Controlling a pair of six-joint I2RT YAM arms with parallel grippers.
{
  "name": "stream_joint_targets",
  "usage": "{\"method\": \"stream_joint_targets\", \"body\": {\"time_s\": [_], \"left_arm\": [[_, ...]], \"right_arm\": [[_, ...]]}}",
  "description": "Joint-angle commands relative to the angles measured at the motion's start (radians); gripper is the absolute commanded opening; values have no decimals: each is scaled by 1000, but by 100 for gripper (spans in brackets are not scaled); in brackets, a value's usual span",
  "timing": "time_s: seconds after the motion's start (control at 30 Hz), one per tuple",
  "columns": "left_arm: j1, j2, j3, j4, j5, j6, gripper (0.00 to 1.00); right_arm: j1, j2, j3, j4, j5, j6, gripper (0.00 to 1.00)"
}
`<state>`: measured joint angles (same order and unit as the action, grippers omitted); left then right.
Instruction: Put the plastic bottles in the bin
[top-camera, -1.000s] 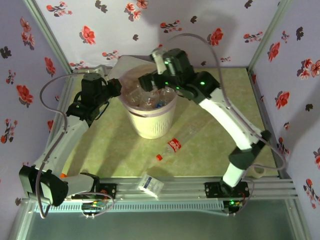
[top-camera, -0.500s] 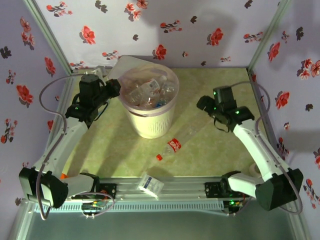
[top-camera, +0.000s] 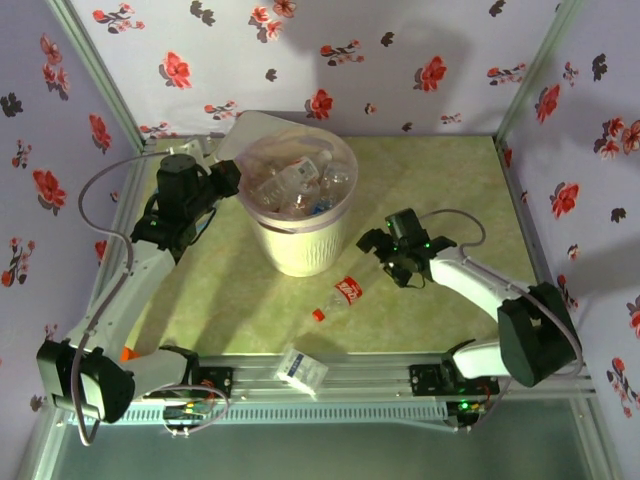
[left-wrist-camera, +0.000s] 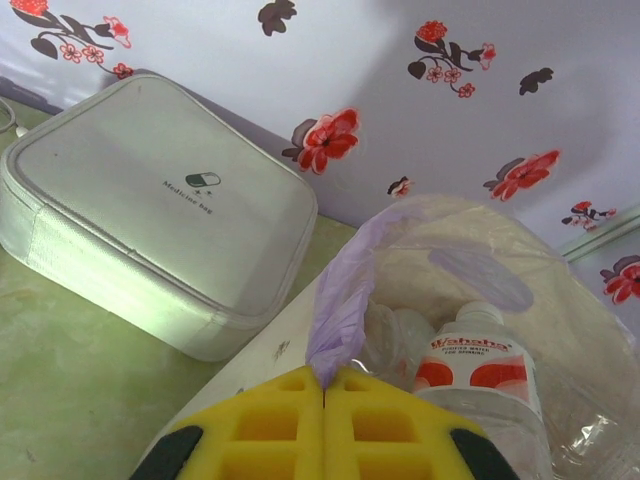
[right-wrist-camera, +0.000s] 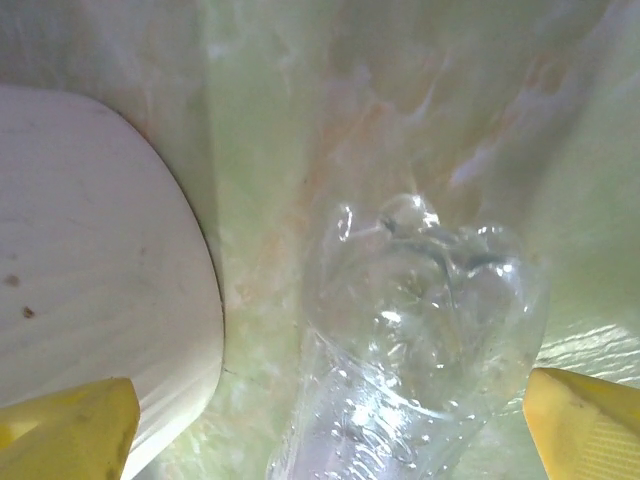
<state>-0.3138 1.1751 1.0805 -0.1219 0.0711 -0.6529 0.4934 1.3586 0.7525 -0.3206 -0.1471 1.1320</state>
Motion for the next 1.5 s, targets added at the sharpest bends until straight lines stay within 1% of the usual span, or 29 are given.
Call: {"method": "stream_joint_targets", "body": {"time_s": [0.0,0.13,0.23,0.37,0.43,0.5,0.67,0.8,0.97,1.03,1.17,1.23,1.33,1.47], "left_arm": [[6,-20,-7,56,-4,-8,0],[3,-25,-18,76,-4,-15,0],[1,-26,-18,71,2,-16,0],[-1,-24,-6,41,9,-4,0],[-2,-26,-1,33,9,2,0],[-2,-25,2,33,16,3,0],[-2,-5,14,33,67,4,0],[-4,19,31,12,103,12,0],[-8,35,42,-7,106,13,0],[-8,36,42,-7,107,10,0],[-8,39,53,-19,106,13,0],[-8,41,68,-45,105,26,0],[-9,57,91,-81,104,41,0],[-8,94,103,-80,116,29,0]], "right_arm": [[4,26,-11,49,10,50,99],[4,87,-37,87,16,45,99],[4,137,-43,134,-10,46,96],[-1,132,-15,117,10,19,86],[-8,113,5,86,30,-6,79],[-22,86,21,52,48,-32,72],[-71,6,43,-8,64,-79,61],[-114,-72,92,-88,97,-148,51],[-136,-124,134,-168,131,-203,48],[-137,-124,123,-168,123,-203,46],[-152,-146,127,-180,139,-231,46],[-173,-175,184,-229,173,-289,46],[-182,-226,334,-342,305,-450,44],[-183,-267,542,-369,429,-662,39]]}}
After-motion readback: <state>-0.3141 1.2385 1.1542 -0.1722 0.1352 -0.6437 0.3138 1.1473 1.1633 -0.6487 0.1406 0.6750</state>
